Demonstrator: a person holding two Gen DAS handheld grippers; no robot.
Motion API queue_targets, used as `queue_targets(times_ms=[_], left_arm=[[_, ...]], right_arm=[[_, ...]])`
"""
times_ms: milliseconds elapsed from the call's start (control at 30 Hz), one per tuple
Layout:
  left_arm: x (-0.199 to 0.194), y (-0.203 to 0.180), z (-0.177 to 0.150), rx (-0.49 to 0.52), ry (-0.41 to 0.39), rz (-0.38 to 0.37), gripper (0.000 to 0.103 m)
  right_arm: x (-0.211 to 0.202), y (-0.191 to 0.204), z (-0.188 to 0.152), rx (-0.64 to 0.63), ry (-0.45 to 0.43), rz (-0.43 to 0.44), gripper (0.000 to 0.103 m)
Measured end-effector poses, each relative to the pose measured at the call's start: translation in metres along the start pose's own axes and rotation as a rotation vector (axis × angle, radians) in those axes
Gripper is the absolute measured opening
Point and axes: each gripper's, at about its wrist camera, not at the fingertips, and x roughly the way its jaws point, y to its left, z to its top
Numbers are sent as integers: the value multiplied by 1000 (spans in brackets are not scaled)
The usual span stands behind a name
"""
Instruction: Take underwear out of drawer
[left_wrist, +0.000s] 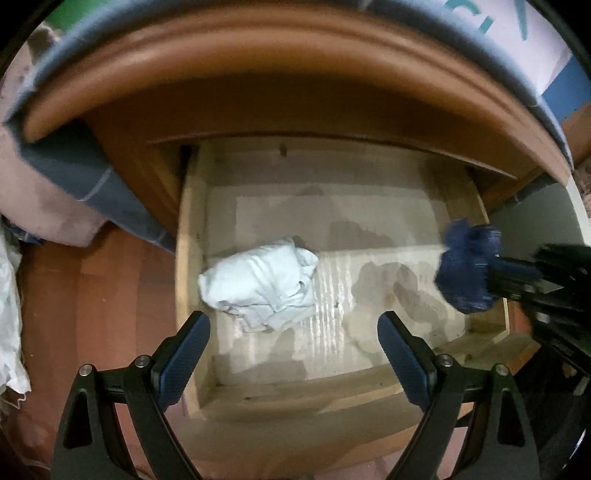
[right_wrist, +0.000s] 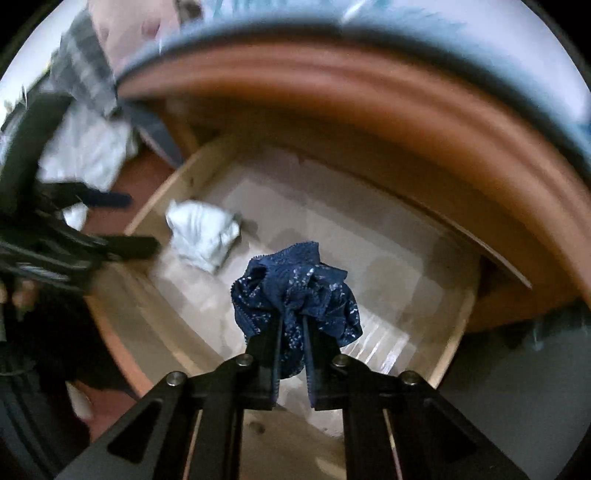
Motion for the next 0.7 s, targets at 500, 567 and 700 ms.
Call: queue_targets(times_ms=[500, 567, 700], left_arm=[[48, -18, 13, 269, 174, 6, 96], [55, -20, 13, 302, 206, 6, 96], [65, -18, 17, 318, 239, -6, 96]], right_arm=[[-55, -41, -3, 147, -180, 40, 9], [-52, -40, 0, 141, -167, 49, 8], [-24, -40, 1, 115, -54, 37, 8]])
